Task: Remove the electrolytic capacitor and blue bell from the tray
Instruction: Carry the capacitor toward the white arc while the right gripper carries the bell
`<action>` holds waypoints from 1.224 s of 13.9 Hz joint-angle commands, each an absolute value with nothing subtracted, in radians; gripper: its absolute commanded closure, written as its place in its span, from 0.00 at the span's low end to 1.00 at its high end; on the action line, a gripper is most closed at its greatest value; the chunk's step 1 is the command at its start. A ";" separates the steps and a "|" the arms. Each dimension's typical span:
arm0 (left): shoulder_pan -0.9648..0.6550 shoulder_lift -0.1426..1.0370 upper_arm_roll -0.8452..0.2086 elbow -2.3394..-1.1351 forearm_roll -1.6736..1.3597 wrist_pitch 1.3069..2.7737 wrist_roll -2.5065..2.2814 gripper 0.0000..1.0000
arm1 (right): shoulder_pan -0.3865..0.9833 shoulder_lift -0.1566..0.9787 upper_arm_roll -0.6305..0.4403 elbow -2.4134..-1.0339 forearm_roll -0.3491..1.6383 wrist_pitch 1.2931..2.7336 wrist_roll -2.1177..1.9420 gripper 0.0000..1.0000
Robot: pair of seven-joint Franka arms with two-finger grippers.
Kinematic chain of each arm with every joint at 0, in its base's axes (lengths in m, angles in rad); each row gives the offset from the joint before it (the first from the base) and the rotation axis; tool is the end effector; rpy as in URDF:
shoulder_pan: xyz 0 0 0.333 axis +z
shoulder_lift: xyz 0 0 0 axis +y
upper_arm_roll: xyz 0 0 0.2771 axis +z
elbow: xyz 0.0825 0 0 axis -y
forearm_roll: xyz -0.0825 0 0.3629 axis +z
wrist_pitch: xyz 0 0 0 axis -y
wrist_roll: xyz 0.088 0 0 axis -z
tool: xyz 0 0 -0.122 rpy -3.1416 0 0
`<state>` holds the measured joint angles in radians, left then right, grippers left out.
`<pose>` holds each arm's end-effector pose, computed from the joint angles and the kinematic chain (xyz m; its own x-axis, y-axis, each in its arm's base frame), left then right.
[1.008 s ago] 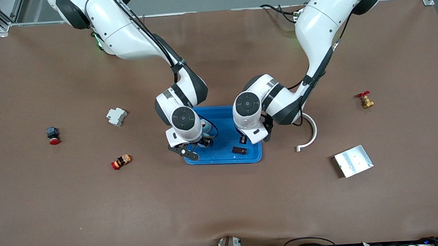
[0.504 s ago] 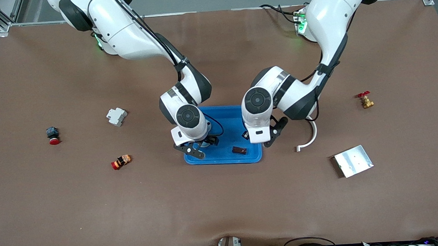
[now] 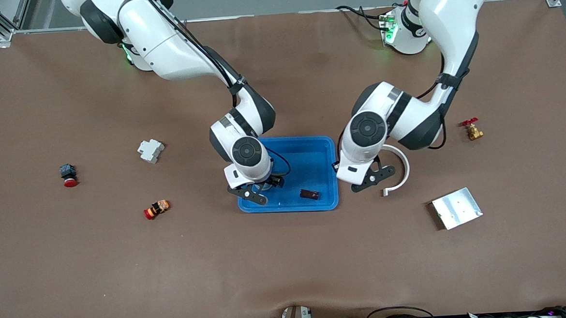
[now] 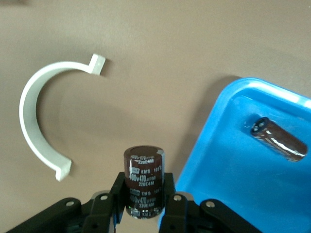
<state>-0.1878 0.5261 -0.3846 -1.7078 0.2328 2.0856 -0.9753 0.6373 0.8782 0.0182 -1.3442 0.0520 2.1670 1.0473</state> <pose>0.5369 -0.3100 0.2591 0.9486 0.3110 -0.0580 0.3057 -0.9483 -0.0849 0.5433 0.4184 0.1654 0.9067 -0.4149 -0.0760 -0.4146 -0.9098 0.0211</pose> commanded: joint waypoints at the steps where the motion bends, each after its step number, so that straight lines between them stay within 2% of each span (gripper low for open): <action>1: -0.082 0.375 -0.419 -1.977 0.215 2.276 -0.826 1.00 | 0.627 0.910 0.031 -1.310 0.023 2.174 1.062 0.00; 4: -0.019 0.335 -0.425 -2.101 0.219 2.385 -0.668 1.00 | 0.621 0.910 0.052 -1.304 0.018 2.172 1.057 0.00; 6: 0.023 0.327 -0.425 -2.210 0.229 2.550 -0.592 1.00 | 0.620 0.911 0.052 -1.304 0.002 2.172 1.060 0.00; 7: 0.028 0.328 -0.423 -2.245 0.230 2.612 -0.575 1.00 | 0.620 0.913 0.052 -1.304 0.000 2.174 1.058 0.00; 9: 0.041 0.339 -0.423 -2.263 0.232 2.640 -0.536 1.00 | 0.618 0.914 0.054 -1.304 0.000 2.174 1.052 0.00; 10: 0.041 0.339 -0.423 -2.267 0.233 2.641 -0.529 1.00 | 0.618 0.914 0.054 -1.304 0.000 2.172 1.049 0.06; 15: 0.086 0.363 -0.423 -2.273 0.319 2.671 -0.520 1.00 | 0.611 0.908 0.064 -1.301 0.003 2.168 1.048 0.63; 16: 0.103 0.371 -0.423 -2.273 0.340 2.675 -0.519 1.00 | 0.597 0.905 0.078 -1.299 0.003 2.166 1.048 0.72; 17: 0.118 0.376 -0.423 -2.273 0.362 2.684 -0.518 1.00 | 0.589 0.904 0.083 -1.293 0.003 2.160 1.048 0.76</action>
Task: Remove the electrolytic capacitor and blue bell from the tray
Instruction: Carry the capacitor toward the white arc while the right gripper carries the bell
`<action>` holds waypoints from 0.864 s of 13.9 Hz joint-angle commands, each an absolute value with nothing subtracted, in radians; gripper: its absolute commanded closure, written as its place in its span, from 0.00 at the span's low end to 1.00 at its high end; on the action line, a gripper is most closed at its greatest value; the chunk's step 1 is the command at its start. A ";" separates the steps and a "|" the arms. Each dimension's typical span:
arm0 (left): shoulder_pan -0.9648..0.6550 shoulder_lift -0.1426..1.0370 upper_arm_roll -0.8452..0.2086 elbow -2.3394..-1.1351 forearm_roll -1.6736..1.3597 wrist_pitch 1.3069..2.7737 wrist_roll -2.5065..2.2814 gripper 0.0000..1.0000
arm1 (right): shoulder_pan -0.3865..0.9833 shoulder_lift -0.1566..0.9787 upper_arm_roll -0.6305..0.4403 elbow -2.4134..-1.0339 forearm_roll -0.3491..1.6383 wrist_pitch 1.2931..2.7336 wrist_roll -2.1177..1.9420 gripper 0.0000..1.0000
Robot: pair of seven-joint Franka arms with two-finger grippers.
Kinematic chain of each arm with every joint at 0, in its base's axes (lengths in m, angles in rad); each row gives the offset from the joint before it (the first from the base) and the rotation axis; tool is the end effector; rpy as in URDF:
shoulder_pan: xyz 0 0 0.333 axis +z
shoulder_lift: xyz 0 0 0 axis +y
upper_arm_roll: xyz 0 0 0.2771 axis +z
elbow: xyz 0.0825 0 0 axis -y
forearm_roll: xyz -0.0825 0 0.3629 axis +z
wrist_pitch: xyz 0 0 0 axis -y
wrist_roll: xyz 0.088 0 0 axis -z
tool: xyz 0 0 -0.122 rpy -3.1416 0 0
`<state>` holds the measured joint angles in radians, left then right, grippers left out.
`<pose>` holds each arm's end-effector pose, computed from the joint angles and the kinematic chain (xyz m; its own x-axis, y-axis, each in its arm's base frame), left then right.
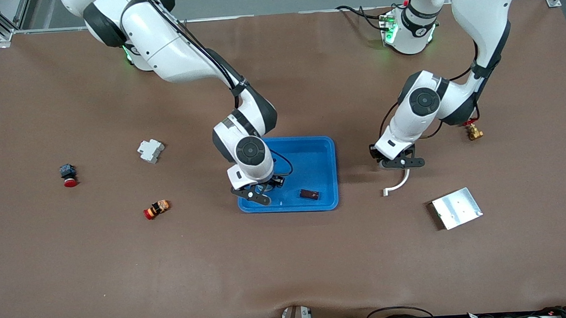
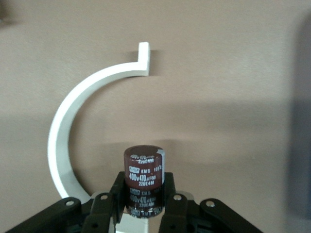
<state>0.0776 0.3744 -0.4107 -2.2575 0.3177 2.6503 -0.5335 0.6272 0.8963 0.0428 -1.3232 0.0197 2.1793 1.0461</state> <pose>0.4880 -0.1852 0.1808 0.9968 -0.0456 0.0654 -0.0467 -0.9988 0.0157 0.5437 0.4251 0.1631 0.9179 -0.3918 -0.0626 -0.3919 -0.9199 0.0102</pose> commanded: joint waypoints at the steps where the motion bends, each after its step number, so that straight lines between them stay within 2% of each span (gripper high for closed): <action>1: 0.123 0.383 -0.423 -2.273 0.371 2.692 -0.518 1.00 | 0.588 0.897 0.083 -1.289 0.008 2.158 1.048 0.77; 3: 0.123 0.400 -0.423 -2.273 0.374 2.713 -0.518 1.00 | 0.580 0.882 0.083 -1.287 0.014 2.149 1.048 0.80; 6: 0.121 0.436 -0.420 -2.273 0.379 2.758 -0.520 1.00 | 0.557 0.821 0.068 -1.246 0.015 2.022 1.037 0.83; 8: 0.118 0.446 -0.419 -2.272 0.380 2.766 -0.523 1.00 | 0.499 0.767 0.071 -1.249 0.015 1.971 0.985 0.89; 11: 0.120 0.469 -0.419 -2.263 0.409 2.767 -0.528 1.00 | 0.425 0.712 0.061 -1.285 0.011 1.869 0.901 0.91; 12: 0.118 0.475 -0.419 -2.261 0.419 2.773 -0.534 1.00 | 0.402 0.686 0.049 -1.325 0.011 1.868 0.856 0.99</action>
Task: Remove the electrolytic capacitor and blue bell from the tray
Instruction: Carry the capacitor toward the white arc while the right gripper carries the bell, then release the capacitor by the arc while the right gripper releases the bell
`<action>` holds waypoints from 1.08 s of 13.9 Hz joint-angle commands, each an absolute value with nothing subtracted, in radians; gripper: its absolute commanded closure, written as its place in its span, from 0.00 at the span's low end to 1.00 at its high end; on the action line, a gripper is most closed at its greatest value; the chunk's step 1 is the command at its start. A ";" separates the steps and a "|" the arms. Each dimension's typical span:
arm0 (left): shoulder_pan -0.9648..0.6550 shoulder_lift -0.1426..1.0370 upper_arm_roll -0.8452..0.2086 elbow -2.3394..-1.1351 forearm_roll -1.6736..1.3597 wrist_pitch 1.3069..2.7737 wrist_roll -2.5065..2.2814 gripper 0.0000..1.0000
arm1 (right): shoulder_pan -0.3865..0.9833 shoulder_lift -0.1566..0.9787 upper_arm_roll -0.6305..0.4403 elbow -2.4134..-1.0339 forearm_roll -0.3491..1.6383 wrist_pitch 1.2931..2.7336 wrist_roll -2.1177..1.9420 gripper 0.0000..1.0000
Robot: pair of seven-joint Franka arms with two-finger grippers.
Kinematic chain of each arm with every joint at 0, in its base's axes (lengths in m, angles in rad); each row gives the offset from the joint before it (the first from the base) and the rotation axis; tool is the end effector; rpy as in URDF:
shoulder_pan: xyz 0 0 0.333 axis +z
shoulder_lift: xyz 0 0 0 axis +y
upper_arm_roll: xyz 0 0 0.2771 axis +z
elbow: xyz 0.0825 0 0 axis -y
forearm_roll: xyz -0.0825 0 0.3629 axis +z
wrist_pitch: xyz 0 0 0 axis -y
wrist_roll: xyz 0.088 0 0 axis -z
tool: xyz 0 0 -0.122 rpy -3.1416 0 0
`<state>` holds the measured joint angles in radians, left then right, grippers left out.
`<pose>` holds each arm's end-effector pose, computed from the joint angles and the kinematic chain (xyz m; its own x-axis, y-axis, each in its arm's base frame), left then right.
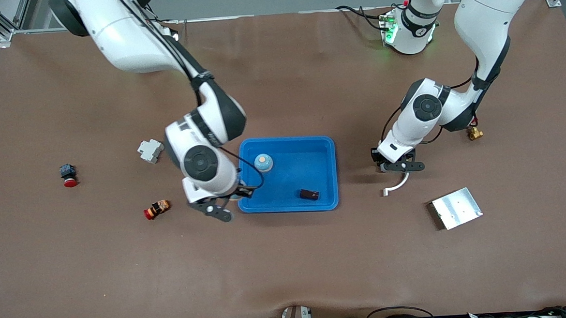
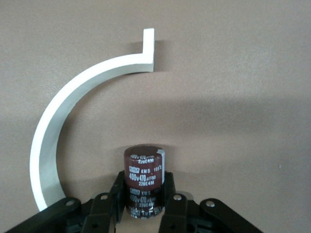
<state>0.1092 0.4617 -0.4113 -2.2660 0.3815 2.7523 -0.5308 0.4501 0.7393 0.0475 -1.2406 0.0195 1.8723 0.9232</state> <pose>0.4843 -0.1790 0.1471 0.9946 -0.0721 0.0746 -0.0760 -0.9958 0.0516 0.6069 0.3238 0.2832 0.8973 -0.4290 -0.1043 -0.4254 -0.9033 0.0553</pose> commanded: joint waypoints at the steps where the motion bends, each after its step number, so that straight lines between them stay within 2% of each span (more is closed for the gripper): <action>1: 0.120 0.476 -0.417 -2.261 0.419 2.775 -0.534 1.00 | 0.375 0.664 0.038 -1.357 0.011 1.874 0.810 1.00; 4: 0.121 0.483 -0.414 -2.260 0.430 2.777 -0.534 1.00 | 0.269 0.657 0.020 -1.393 0.000 1.894 0.619 1.00; 5: 0.121 0.488 -0.413 -2.258 0.430 2.777 -0.534 1.00 | 0.261 0.657 -0.018 -1.407 0.000 1.911 0.533 1.00; 7: 0.126 0.503 -0.410 -2.250 0.462 2.777 -0.534 1.00 | 0.247 0.647 -0.098 -1.465 0.003 1.965 0.355 1.00; 11: 0.146 0.517 -0.411 -2.241 0.491 2.777 -0.538 1.00 | 0.189 0.638 -0.162 -1.586 0.005 2.132 0.124 1.00; 12: 0.146 0.517 -0.411 -2.237 0.491 2.777 -0.541 0.88 | 0.180 0.638 -0.178 -1.618 0.017 2.179 0.062 1.00; 13: 0.146 0.518 -0.411 -2.235 0.489 2.777 -0.554 0.30 | 0.175 0.640 -0.186 -1.637 0.018 2.200 0.046 1.00; 14: 0.143 0.517 -0.411 -2.235 0.491 2.777 -0.575 0.00 | 0.173 0.640 -0.187 -1.643 0.018 2.201 0.035 1.00; 15: 0.137 0.515 -0.411 -2.233 0.491 2.777 -0.600 0.00 | 0.160 0.640 -0.190 -1.643 0.018 2.203 0.016 0.99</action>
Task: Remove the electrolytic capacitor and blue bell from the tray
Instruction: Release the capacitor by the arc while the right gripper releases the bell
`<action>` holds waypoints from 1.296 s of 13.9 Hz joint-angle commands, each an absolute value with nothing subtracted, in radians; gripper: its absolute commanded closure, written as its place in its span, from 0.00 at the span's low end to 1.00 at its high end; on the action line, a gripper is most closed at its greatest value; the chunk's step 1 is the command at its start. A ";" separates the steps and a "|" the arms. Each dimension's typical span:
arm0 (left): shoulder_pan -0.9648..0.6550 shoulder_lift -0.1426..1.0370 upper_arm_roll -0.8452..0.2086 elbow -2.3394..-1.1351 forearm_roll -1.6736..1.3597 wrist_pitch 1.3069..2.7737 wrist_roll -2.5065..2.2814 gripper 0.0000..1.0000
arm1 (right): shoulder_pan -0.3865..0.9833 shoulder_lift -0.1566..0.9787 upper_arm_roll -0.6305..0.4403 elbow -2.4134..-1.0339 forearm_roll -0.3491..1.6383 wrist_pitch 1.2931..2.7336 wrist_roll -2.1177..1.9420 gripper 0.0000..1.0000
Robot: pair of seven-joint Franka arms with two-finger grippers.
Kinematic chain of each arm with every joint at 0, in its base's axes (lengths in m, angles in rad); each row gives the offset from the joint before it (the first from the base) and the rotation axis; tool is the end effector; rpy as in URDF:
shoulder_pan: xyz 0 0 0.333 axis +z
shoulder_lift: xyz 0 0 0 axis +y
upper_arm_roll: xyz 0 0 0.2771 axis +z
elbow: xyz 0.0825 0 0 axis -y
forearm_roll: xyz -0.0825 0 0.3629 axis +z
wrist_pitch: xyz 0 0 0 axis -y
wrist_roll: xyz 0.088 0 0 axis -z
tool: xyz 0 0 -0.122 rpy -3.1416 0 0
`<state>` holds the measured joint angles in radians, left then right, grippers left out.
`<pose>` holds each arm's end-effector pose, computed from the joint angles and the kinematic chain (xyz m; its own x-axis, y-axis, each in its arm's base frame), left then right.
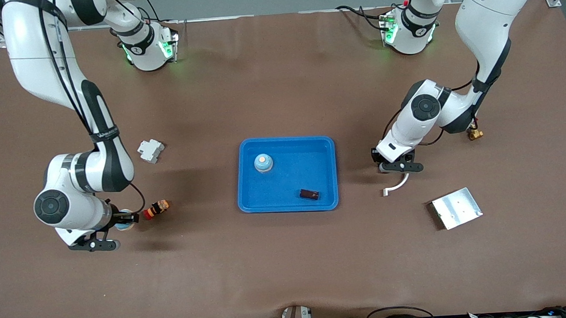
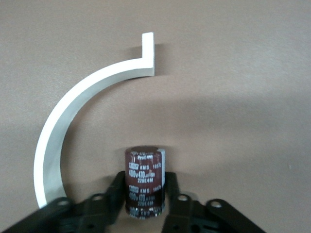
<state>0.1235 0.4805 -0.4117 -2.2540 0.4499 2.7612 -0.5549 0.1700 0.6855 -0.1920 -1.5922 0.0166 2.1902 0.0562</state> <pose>0.4876 -0.1758 0.1431 0.9915 -0.0937 0.0904 -0.0973 -0.9946 0.0370 0.6472 -0.0020 0.1998 0.9960 -0.0543 -0.0705 -0.0462 -0.9926 0.1123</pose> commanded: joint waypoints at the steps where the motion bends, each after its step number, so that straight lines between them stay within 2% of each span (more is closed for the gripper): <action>1: 0.132 0.514 -0.413 -2.232 0.491 2.775 -0.623 0.00 | 0.143 0.641 -0.192 -1.646 0.020 2.204 -0.018 0.97; 3: 0.127 0.508 -0.413 -2.230 0.492 2.772 -0.655 0.00 | 0.140 0.643 -0.192 -1.657 0.073 2.203 -0.024 0.89; 6: 0.127 0.494 -0.420 -2.230 0.492 2.764 -0.675 0.00 | 0.129 0.655 -0.195 -1.664 0.120 2.206 -0.034 0.46; 9: 0.126 0.476 -0.425 -2.203 0.492 2.691 -0.696 0.00 | 0.124 0.657 -0.195 -1.667 0.120 2.203 -0.034 0.25; 10: 0.127 0.472 -0.442 -2.186 0.491 2.650 -0.699 0.00 | 0.118 0.657 -0.195 -1.675 0.120 2.206 -0.034 0.03; 11: 0.133 0.471 -0.458 -2.169 0.491 2.616 -0.701 0.00 | 0.118 0.658 -0.195 -1.677 0.120 2.206 -0.034 0.00; 16: 0.133 0.453 -0.477 -2.141 0.472 2.583 -0.703 0.00 | 0.130 0.643 -0.192 -1.660 0.120 2.188 -0.029 0.00; 18: 0.133 0.442 -0.486 -2.135 0.471 2.577 -0.712 0.00 | 0.197 0.615 -0.186 -1.660 0.121 2.181 -0.014 0.00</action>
<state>0.1239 0.4704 -0.4657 -2.1371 0.4571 2.6066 -0.6799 0.1416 0.6712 -0.1928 -1.6375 0.1049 2.1964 -0.0138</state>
